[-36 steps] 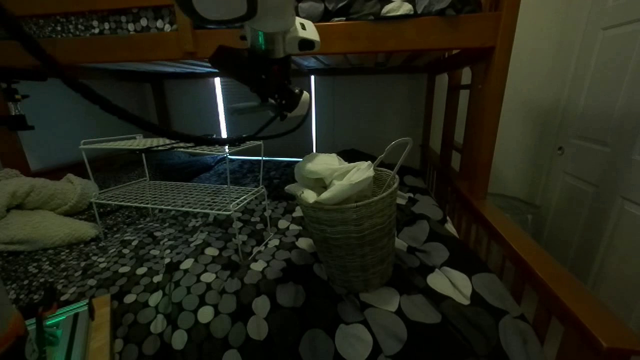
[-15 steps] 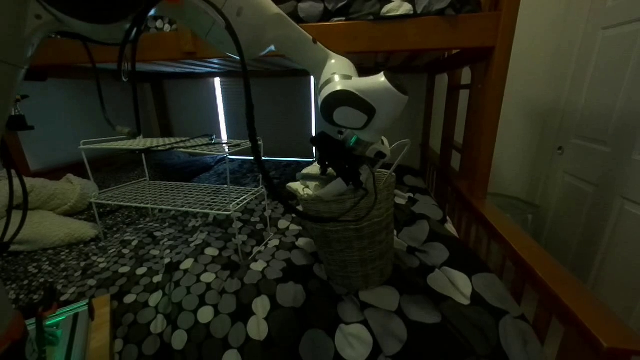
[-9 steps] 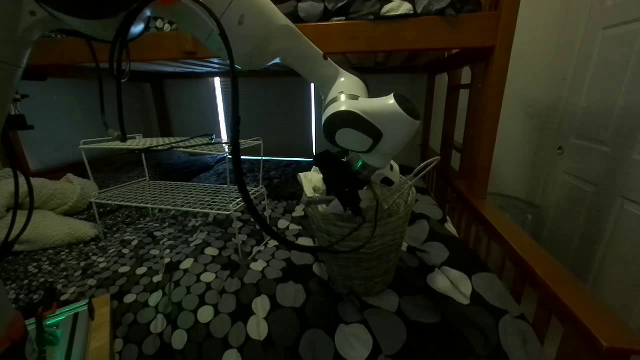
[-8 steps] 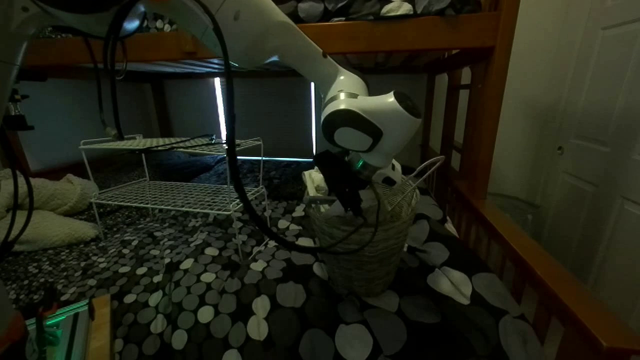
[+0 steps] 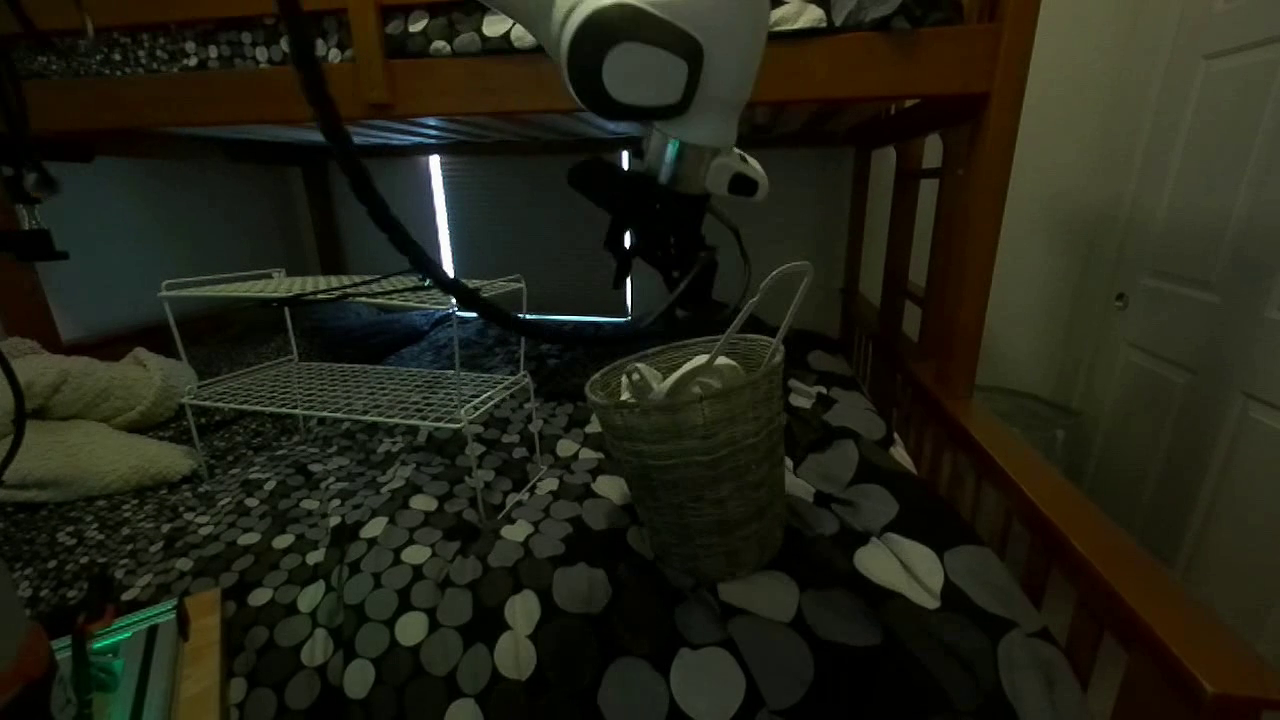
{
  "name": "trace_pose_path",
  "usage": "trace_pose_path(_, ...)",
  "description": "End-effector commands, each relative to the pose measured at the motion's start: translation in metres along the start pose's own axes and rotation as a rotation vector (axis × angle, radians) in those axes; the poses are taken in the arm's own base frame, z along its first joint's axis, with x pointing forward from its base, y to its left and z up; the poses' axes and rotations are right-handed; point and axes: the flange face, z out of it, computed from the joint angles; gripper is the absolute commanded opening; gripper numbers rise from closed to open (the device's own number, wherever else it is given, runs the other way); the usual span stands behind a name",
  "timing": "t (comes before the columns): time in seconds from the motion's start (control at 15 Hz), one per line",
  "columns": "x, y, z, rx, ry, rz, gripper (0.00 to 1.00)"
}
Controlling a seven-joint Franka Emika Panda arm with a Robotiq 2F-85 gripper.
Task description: Put the lint roller in the basket
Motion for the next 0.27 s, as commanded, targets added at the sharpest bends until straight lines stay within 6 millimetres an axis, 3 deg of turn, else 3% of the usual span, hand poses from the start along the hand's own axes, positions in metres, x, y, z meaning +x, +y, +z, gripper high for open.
trace_pose_path(0.0,-0.049,-0.077,-0.016,-0.014,-0.194,-0.053,1.00)
trace_pose_path(0.07,-0.022,-0.046,-0.017,0.002,-0.116,-0.033,1.00)
trace_pose_path(0.2,-0.026,-0.067,-0.028,-0.001,-0.115,-0.055,1.00)
